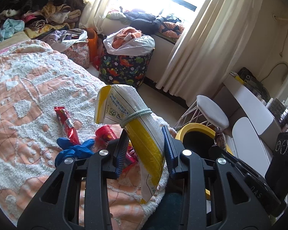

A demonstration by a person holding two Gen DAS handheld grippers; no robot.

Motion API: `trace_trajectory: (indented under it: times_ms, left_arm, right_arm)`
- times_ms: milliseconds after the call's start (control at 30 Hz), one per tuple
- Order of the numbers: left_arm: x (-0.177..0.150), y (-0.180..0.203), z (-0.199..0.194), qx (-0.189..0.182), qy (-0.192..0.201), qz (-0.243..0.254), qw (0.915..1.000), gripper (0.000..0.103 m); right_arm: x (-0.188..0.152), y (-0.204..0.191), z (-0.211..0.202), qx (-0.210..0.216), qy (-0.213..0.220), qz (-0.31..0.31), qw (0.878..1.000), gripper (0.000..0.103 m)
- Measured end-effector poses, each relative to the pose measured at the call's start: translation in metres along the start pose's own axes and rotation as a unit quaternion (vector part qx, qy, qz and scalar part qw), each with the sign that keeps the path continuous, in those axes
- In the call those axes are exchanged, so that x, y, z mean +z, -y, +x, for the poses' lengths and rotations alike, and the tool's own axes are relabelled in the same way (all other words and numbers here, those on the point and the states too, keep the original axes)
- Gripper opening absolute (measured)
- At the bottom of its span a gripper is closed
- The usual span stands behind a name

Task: Collect trash
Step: 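Lift both held items and carry them over the yellow-rimmed bin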

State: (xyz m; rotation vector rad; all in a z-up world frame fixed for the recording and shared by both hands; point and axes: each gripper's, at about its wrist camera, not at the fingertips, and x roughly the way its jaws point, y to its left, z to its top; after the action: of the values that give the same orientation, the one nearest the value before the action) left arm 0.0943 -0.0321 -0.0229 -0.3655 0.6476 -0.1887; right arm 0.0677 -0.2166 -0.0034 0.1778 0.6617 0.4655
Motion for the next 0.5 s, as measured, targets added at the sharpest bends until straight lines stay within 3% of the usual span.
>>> trace_trajectory:
  times_ms: [500]
  left_arm:
    - [-0.008, 0.036, 0.013, -0.025, -0.017, 0.044, 0.9986, 0.028]
  right_arm:
    - [0.008, 0.041, -0.01, -0.051, 0.024, 0.029, 0.998, 0.017]
